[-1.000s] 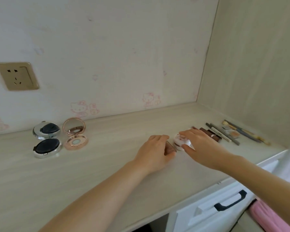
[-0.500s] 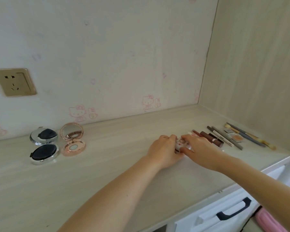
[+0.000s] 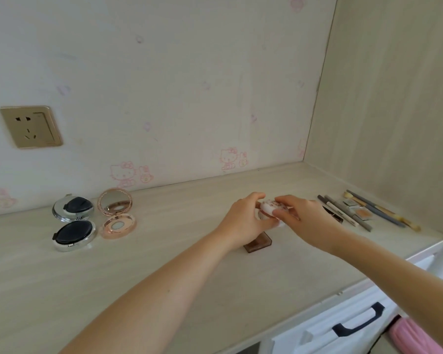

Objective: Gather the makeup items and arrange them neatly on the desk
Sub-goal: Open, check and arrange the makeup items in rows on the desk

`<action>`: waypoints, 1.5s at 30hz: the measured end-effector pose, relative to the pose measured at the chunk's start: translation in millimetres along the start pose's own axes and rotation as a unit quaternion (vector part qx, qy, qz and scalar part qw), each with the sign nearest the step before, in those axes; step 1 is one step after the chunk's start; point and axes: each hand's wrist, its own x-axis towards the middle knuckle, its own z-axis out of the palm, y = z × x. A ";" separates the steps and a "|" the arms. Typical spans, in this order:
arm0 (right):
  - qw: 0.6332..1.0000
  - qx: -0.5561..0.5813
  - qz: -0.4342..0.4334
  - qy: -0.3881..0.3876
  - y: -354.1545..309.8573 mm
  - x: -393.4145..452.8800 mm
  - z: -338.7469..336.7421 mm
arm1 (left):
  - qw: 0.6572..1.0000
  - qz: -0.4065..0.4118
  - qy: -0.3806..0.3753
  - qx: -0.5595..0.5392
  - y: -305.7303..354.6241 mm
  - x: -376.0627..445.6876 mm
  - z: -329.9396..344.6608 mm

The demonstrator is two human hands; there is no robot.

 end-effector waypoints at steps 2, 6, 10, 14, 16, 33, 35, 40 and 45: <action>1.000 0.025 -0.006 0.011 -11.0 0.7 0.2 | 0.999 -0.006 0.021 -0.039 -2.0 -6.0 -7.8; 0.997 0.079 -0.006 0.014 -37.2 2.9 2.6 | 0.990 -0.020 0.062 -0.123 -10.6 -23.7 -28.9; 0.997 0.077 -0.026 -0.016 -69.5 -0.3 11.0 | 0.978 -0.044 0.100 -0.177 -19.8 -51.0 -58.7; 0.992 0.098 -0.062 -0.048 -102.4 -1.7 22.3 | 0.967 -0.063 0.132 -0.208 -27.8 -78.1 -86.4; 0.987 0.127 -0.075 -0.065 -117.7 -0.6 27.6 | 0.960 -0.071 0.148 -0.228 -33.2 -90.5 -98.9; 0.939 0.256 -0.177 -0.147 -217.9 -6.1 118.6 | 0.837 -0.225 0.179 -0.466 -95.2 -176.8 -170.3; 0.935 0.265 -0.187 -0.143 -223.8 -6.5 129.8 | 0.830 -0.235 0.188 -0.470 -100.7 -181.9 -171.4; 0.932 0.265 -0.225 -0.103 -230.8 -9.2 153.2 | 0.813 -0.241 0.193 -0.494 -115.6 -187.0 -174.6; 0.927 0.285 -0.236 -0.066 -230.1 -7.3 166.2 | 0.845 -0.179 0.205 -0.460 -120.6 -188.7 -174.1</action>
